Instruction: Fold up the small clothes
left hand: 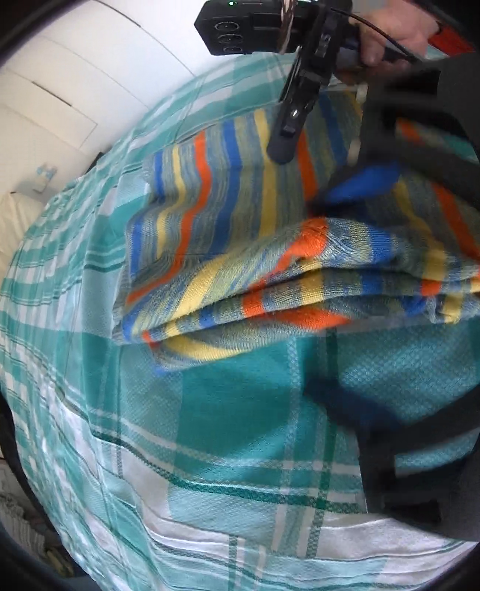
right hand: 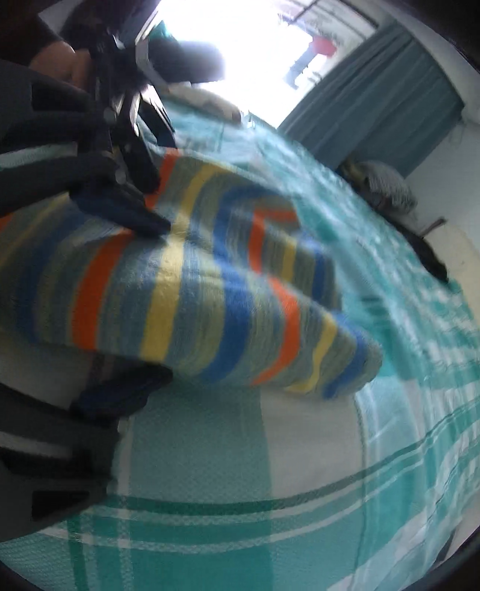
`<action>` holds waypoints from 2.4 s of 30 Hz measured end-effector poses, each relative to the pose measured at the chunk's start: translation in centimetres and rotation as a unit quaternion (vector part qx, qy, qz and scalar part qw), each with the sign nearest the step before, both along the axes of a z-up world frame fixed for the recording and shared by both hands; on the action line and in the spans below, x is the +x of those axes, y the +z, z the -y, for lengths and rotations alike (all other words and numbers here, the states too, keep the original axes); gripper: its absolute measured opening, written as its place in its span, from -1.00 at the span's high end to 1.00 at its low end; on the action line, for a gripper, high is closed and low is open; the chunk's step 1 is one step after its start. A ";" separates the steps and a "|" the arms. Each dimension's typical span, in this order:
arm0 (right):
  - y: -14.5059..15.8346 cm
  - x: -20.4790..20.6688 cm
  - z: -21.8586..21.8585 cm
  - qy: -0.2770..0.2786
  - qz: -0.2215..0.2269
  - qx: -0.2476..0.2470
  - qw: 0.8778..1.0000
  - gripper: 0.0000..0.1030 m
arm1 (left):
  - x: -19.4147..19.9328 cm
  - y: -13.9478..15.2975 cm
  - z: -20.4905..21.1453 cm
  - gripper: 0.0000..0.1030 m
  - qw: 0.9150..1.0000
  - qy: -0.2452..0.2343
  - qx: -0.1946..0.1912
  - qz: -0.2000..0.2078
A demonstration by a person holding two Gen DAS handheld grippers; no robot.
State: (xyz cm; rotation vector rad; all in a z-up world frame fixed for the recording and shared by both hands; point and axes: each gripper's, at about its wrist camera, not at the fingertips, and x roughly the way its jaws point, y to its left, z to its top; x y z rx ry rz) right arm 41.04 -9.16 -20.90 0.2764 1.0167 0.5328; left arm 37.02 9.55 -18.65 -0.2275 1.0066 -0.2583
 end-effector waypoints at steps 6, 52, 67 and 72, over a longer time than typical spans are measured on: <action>2.6 -1.9 -3.3 0.010 0.059 -0.100 0.993 0.52 | -0.5 2.0 1.9 0.71 1.000 0.007 0.007 0.007; 13.9 -24.9 5.4 -0.055 0.109 -0.171 0.978 -0.85 | -23.2 16.1 8.6 -0.98 0.953 0.126 0.243 0.132; 16.5 -28.3 4.4 -0.050 0.108 -0.192 0.974 -0.99 | -25.6 16.2 8.9 -0.98 0.962 0.129 0.226 0.078; 18.0 -29.6 3.7 -0.045 0.102 -0.193 0.975 -0.99 | -27.2 17.0 9.1 -0.99 0.959 0.124 0.242 0.080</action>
